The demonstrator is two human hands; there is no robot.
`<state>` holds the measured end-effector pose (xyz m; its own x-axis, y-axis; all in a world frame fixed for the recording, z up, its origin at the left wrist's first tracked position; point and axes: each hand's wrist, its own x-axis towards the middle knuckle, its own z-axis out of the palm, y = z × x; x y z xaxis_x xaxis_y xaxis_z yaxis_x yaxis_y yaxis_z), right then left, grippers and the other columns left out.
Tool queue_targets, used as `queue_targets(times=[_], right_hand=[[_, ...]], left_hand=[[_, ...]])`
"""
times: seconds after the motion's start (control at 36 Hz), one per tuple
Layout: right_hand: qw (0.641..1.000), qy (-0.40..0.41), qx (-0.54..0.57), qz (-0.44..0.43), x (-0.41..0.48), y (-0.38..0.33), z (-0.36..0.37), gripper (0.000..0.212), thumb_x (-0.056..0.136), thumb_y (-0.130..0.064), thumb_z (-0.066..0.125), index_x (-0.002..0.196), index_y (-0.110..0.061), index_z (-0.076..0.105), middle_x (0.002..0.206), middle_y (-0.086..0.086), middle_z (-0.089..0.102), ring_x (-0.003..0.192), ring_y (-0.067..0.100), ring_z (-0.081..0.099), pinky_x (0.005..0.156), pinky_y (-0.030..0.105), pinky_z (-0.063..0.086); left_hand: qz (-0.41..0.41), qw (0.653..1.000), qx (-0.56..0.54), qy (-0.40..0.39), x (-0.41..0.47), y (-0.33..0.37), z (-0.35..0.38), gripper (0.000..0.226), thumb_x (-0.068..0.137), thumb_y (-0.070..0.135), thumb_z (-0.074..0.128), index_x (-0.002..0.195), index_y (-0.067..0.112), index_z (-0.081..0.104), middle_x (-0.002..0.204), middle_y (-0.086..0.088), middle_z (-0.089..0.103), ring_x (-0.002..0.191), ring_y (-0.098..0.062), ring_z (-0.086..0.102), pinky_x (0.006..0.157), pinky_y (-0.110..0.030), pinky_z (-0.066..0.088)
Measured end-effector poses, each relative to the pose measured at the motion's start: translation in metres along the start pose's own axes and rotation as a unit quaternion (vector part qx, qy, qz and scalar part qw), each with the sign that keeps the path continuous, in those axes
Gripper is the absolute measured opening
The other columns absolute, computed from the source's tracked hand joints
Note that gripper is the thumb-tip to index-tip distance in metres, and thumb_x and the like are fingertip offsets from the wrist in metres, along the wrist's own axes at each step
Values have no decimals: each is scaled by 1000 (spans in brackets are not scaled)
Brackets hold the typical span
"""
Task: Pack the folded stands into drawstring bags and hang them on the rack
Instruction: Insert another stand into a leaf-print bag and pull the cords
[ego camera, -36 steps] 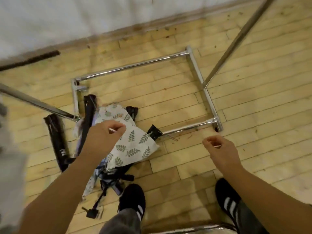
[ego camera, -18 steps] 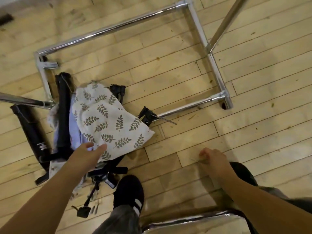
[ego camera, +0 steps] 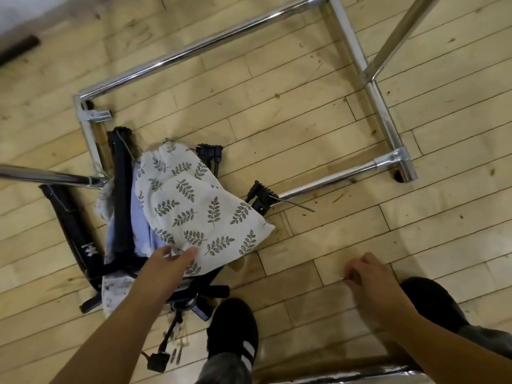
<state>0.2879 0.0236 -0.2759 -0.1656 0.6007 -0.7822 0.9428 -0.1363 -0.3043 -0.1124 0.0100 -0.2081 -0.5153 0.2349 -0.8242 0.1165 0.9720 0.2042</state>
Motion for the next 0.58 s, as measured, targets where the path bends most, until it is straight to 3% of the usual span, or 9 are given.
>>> queue_targets(times=[0.08, 0.22, 0.31, 0.33, 0.36, 0.39, 0.42, 0.5, 0.58], right_hand=[[1000, 12, 11, -8, 2, 0, 1, 2, 100, -28, 64, 101, -29, 63, 104, -10, 47, 86, 1, 48, 81, 18, 39], [998, 53, 35, -4, 9, -8, -5, 3, 97, -26, 68, 96, -24, 68, 99, -10, 49, 85, 6, 54, 81, 29, 52], [996, 70, 50, -4, 16, -19, -15, 3, 96, -23, 71, 96, -21, 70, 101, -7, 50, 82, 3, 53, 73, 14, 42], [996, 74, 57, -3, 17, -24, -20, 3, 96, -23, 71, 97, -21, 69, 103, -6, 51, 81, 2, 53, 71, 12, 39], [995, 79, 65, 0, 17, -30, -25, 4, 97, -24, 70, 99, -21, 68, 104, -6, 52, 80, 1, 53, 71, 12, 38], [994, 84, 73, 5, 16, -35, -31, 5, 97, -25, 70, 100, -21, 67, 105, -5, 53, 80, 1, 53, 69, 12, 38], [993, 89, 79, 13, 15, -41, -36, 7, 97, -25, 70, 100, -21, 67, 104, -4, 55, 80, 2, 54, 68, 13, 38], [989, 101, 107, 32, 4, -57, -57, 6, 96, -24, 71, 99, -20, 66, 99, -5, 61, 82, 6, 57, 65, 16, 40], [983, 119, 137, 24, -18, -72, -81, 7, 95, -22, 71, 95, -22, 64, 90, -8, 64, 79, 3, 59, 60, 11, 39]], left_hand=[[-3, 1000, -3, -4, 0, 1, 1, 78, 90, 46, 75, 153, 14, 44, 128, -2, 60, 115, -28, 62, 105, -48, 49], [-23, 999, -43, -7, -2, 0, -5, 83, 86, 34, 83, 155, 13, 42, 148, -10, 54, 122, -32, 61, 104, -49, 49], [-51, 996, -72, -30, -2, -1, -10, 75, 86, 25, 83, 150, 7, 48, 135, -18, 63, 115, -36, 65, 107, -52, 49], [-60, 994, -81, -45, -5, 2, -13, 65, 88, 19, 80, 144, 2, 52, 120, -23, 69, 106, -38, 68, 102, -50, 53], [-62, 991, -95, -63, -9, 5, -16, 51, 91, 14, 76, 135, -3, 58, 96, -22, 71, 88, -37, 69, 86, -42, 57], [-63, 990, -102, -75, -14, 9, -21, 32, 92, 10, 72, 120, -4, 64, 71, -14, 63, 64, -29, 59, 64, -34, 49], [-75, 988, -112, -76, -17, 11, -24, 13, 93, 7, 69, 102, 0, 65, 59, -8, 50, 53, -22, 44, 53, -31, 36], [-95, 982, -154, -54, -29, 21, -37, 15, 92, 7, 65, 80, 5, 57, 63, -10, 38, 52, -21, 31, 50, -34, 27], [-66, 972, -211, -75, -51, 36, -48, 9, 91, 8, 61, 98, 3, 63, 85, -16, 53, 62, -25, 40, 47, -33, 32]])
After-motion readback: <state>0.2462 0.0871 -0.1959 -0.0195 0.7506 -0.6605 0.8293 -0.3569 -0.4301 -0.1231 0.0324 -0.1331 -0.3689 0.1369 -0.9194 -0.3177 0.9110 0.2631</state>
